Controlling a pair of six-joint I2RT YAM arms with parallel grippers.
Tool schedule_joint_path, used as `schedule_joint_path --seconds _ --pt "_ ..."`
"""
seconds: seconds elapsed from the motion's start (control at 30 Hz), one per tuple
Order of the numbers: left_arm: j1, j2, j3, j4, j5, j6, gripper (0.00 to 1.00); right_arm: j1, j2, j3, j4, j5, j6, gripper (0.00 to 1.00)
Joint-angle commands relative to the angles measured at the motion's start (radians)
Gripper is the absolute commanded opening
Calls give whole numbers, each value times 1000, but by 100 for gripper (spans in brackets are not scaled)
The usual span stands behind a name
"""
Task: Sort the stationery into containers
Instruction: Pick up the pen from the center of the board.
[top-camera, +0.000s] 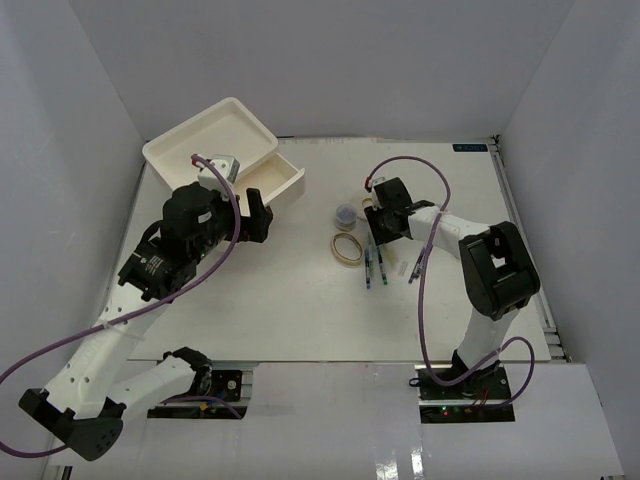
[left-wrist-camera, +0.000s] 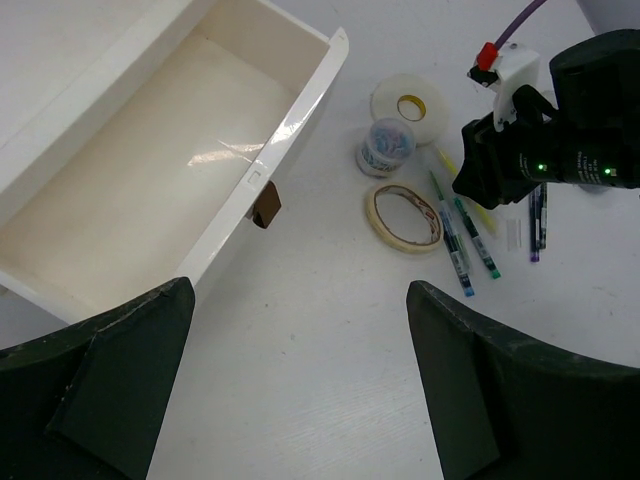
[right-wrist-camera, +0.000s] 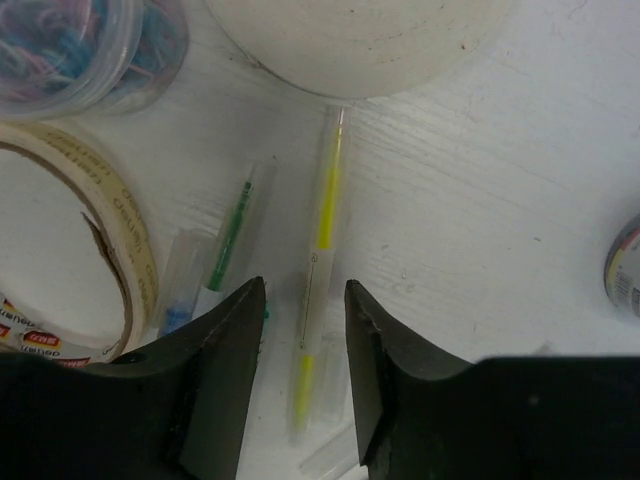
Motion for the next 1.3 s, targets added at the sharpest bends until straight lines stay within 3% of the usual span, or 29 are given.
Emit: schedule_joint_path --seconds 0.0,0.13,0.17,0.5,0.73,1.07,1.27 --pt "2 -23 -3 -5 18 -20 98 -3 34 46 33 21 -10 43" --pt "2 -12 -3 -2 27 -21 98 -5 48 35 47 19 -10 41" --pt "2 -11 -5 -4 27 -23 98 -5 50 28 50 25 -10 36" --pt "2 -2 -3 -4 67 -55 98 -5 54 -18 71 62 -5 24" --pt "2 4 -3 -4 100 -80 98 -7 42 -24 73 76 -10 9" --pt "2 23 18 4 130 -130 98 -7 -142 -23 18 88 -10 9" --pt "2 55 5 86 250 -222 98 -7 -337 -58 10 12 43 9"
